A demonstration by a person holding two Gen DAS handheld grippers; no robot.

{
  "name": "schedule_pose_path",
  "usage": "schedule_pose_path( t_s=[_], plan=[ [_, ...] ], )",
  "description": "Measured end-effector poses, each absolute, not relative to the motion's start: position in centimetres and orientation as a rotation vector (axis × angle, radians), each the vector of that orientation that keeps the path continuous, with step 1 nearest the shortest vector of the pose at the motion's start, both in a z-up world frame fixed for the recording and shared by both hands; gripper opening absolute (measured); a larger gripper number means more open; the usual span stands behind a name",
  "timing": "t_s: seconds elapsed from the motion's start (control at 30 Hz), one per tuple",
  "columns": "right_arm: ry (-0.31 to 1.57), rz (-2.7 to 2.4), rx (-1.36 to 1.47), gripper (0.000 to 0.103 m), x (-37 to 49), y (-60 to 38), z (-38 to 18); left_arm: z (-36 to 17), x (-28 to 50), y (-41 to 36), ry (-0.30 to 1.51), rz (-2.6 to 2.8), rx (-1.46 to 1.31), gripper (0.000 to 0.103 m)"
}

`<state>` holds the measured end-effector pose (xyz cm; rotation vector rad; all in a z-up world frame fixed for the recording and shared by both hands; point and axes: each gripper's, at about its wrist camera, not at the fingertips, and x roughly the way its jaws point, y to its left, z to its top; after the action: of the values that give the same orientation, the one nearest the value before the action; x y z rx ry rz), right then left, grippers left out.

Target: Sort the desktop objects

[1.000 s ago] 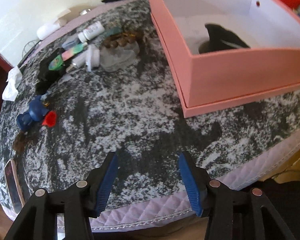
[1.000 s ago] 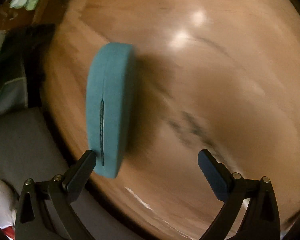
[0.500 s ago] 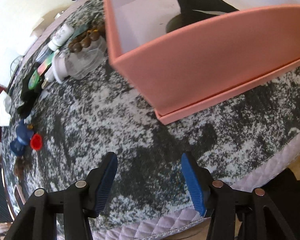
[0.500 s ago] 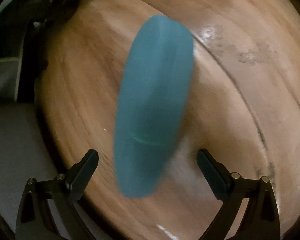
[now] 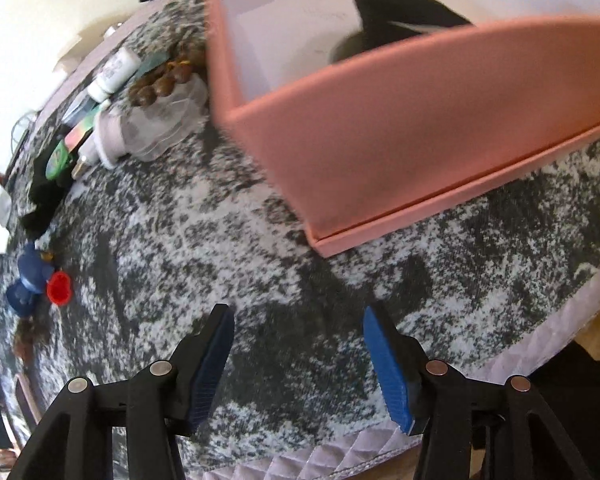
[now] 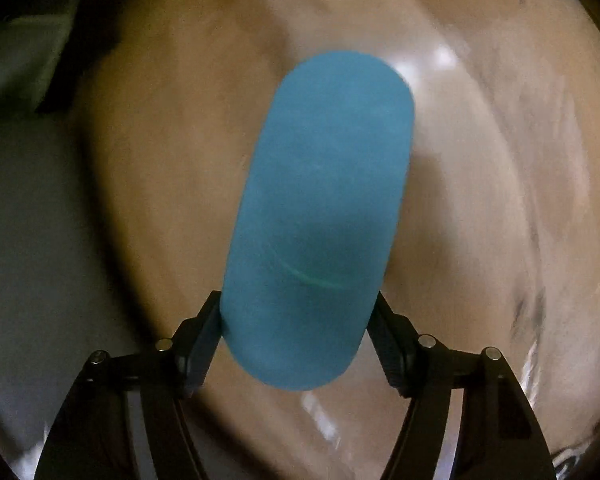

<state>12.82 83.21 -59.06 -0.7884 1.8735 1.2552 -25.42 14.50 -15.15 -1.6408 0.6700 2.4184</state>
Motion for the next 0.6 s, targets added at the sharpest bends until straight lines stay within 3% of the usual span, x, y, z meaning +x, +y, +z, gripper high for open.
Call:
schedule_pose_path(
  t_s=[0.1,0.13,0.2,0.37,0.4,0.5,0.6],
  plan=[
    [1.97,1.404,-0.78,0.069,13.4,78.2,-55.1,-14.0,-25.0,12.4,0.553,2.462,-1.618,0.059],
    [2.012,1.461,-0.784,0.051,13.5,76.1,-53.1,-13.7,-24.7,11.4,0.503,2.474,-1.611,0.059],
    [2.014,1.599,-0.841,0.034,13.4,72.9,-48.7,-13.3,-24.3,9.9,0.435,2.495,-1.606,0.059],
    [1.972,1.961,-0.868,0.03,10.4,67.4,-35.7,-12.6,-22.6,4.7,0.215,2.534,-1.597,0.06],
    [1.969,2.011,-0.856,0.0,9.5,67.0,-33.3,-12.4,-22.3,3.6,0.185,2.536,-1.588,0.06],
    [1.853,2.249,-0.768,0.0,7.0,71.3,-26.1,-11.8,-21.4,0.4,0.126,2.563,-1.557,0.061],
    [1.716,2.488,-0.724,0.0,4.5,69.1,-17.0,-11.4,-21.1,-2.5,0.042,2.605,-1.519,0.062]
  ],
)
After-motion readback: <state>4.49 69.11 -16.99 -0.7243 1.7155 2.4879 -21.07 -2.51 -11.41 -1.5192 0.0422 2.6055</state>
